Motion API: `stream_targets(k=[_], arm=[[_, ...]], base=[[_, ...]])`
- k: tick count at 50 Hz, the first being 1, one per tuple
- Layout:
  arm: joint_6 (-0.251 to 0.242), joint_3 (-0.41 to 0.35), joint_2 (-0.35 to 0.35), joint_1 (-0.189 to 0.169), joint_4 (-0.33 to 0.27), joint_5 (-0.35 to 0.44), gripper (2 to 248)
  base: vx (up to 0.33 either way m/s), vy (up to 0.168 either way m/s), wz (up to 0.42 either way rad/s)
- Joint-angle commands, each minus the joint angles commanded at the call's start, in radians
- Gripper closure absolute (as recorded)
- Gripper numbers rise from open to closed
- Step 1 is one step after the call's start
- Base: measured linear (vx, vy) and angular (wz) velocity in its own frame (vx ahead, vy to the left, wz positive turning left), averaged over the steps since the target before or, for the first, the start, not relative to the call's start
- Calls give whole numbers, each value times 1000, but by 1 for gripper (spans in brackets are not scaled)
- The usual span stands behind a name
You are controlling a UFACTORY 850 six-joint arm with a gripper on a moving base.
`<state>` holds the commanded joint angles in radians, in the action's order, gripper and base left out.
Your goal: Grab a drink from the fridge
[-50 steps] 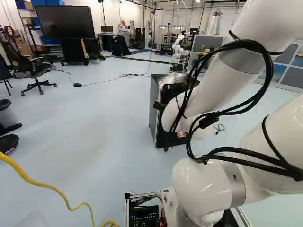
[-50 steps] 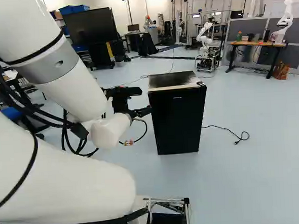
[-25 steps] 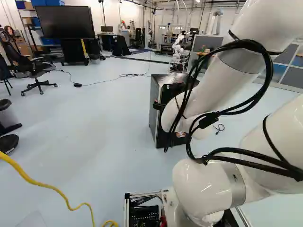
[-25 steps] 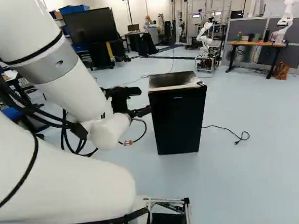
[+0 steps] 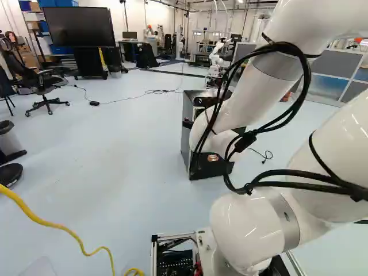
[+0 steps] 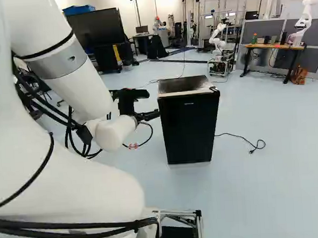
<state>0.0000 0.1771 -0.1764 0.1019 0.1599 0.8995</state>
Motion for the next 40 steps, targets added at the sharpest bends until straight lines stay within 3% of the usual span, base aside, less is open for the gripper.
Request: stream_targets(k=[40], arm=[[0,156,252,129,251,161,3]], base=[[0,0,0]])
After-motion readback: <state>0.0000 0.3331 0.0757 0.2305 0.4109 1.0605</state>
